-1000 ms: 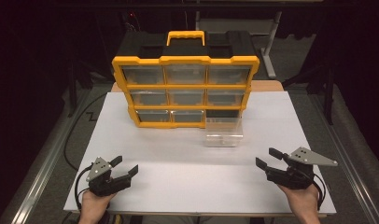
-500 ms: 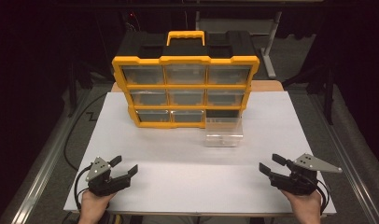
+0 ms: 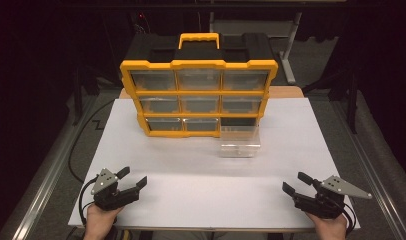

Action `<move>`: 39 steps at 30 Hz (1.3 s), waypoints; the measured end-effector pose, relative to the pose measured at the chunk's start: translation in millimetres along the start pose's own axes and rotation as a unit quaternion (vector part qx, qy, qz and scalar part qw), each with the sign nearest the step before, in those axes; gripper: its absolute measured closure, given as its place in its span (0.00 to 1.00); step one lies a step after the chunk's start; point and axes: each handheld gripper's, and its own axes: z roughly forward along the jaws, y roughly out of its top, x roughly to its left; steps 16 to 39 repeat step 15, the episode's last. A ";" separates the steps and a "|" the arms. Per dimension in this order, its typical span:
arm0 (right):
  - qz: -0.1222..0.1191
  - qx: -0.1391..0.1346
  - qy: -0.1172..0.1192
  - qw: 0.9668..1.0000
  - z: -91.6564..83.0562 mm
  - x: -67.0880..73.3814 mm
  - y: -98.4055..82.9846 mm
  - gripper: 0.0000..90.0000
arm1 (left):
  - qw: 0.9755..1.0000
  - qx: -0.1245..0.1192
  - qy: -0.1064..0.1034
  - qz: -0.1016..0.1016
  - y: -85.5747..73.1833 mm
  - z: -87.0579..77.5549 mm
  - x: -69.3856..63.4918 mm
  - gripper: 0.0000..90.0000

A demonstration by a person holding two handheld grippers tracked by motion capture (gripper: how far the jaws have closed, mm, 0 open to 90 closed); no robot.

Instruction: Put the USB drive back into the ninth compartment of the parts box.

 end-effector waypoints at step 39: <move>0.011 -0.004 -0.005 1.000 -10.5 -4.7 -16.5 0.30 | 1.000 -0.001 0.000 0.000 0.2 -0.9 -0.5 0.28</move>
